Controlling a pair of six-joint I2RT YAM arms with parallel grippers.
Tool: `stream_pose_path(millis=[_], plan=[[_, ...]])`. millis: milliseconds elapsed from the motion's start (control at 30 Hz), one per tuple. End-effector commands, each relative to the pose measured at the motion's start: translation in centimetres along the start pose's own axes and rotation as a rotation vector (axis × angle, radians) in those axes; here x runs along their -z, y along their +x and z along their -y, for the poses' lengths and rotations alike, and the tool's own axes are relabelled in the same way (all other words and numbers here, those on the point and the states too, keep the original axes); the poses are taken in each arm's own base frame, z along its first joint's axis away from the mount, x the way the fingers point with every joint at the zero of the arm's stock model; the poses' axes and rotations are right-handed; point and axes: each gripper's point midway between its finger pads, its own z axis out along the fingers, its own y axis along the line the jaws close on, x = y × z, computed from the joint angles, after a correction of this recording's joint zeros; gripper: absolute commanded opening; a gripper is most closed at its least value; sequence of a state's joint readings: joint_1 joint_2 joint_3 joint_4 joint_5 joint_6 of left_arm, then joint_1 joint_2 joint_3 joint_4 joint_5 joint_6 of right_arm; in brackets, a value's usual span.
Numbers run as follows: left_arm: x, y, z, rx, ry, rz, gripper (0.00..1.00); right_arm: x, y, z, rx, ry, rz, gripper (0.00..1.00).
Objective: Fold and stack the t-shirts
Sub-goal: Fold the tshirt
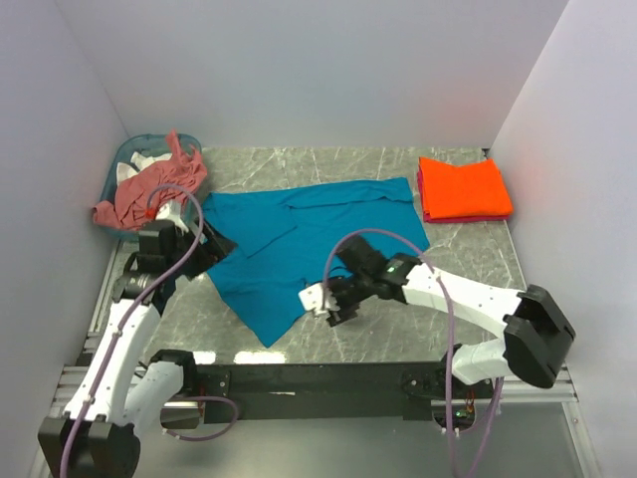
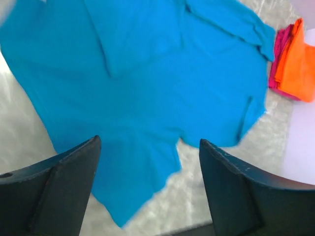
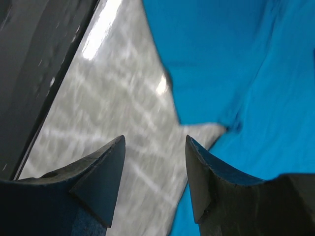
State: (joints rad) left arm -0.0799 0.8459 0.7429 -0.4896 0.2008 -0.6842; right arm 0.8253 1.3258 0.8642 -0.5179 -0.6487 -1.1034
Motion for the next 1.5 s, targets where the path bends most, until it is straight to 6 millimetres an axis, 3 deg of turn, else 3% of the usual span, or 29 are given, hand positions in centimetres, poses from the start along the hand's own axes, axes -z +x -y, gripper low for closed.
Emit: stream_pose_path(millis=[0, 67, 100, 167, 200, 333, 367, 433, 500, 700, 833, 1167, 1467], plan=[[1.7, 3.7, 0.0, 0.213, 0.017, -0.098, 0.85, -0.8, -3.1, 5.5, 0.033, 0.2, -0.001, 0.59], [1.9, 5.8, 0.8, 0.334, 0.074, -0.179, 0.8, -0.6, -3.9, 7.0, 0.005, 0.235, 0.015, 0.58], [1.7, 8.2, 0.2, 0.377, 0.074, -0.245, 0.77, -0.2, -3.8, 7.6, -0.008, 0.261, 0.018, 0.59], [1.7, 10.7, 0.5, 0.456, 0.077, -0.328, 0.73, 1.2, -2.3, 8.5, -0.042, 0.32, -0.005, 0.58], [1.9, 12.8, 0.8, 0.442, 0.067, -0.387, 0.73, 1.9, -1.9, 8.9, -0.065, 0.341, -0.004, 0.58], [2.2, 16.0, -0.1, 0.462, -0.096, -0.442, 0.75, 7.2, 0.9, 10.2, -0.184, 0.455, 0.017, 0.59], [2.4, 16.4, 0.0, 0.456, -0.134, -0.439, 0.74, 8.7, 2.4, 10.4, -0.23, 0.492, 0.013, 0.59], [2.5, 18.1, -0.9, 0.461, -0.234, -0.478, 0.73, 10.9, 3.0, 10.3, -0.245, 0.56, 0.021, 0.58], [2.4, 20.2, -1.6, 0.41, -0.319, -0.515, 0.72, 12.2, 4.6, 9.9, -0.295, 0.605, 0.026, 0.58], [1.9, 23.9, -2.4, 0.335, -0.403, -0.587, 0.63, 14.7, 5.9, 9.3, -0.374, 0.67, 0.077, 0.59], [1.6, 24.3, -3.0, 0.338, -0.423, -0.563, 0.6, 16.1, 6.9, 9.6, -0.425, 0.697, 0.089, 0.59], [0.2, 24.7, -5.2, 0.327, -0.484, -0.498, 0.5, 16.3, 6.9, 9.2, -0.448, 0.684, 0.122, 0.59], [-0.2, 23.9, -6.0, 0.278, -0.522, -0.452, 0.32, 16.7, 7.3, 9.0, -0.457, 0.687, 0.113, 0.58]])
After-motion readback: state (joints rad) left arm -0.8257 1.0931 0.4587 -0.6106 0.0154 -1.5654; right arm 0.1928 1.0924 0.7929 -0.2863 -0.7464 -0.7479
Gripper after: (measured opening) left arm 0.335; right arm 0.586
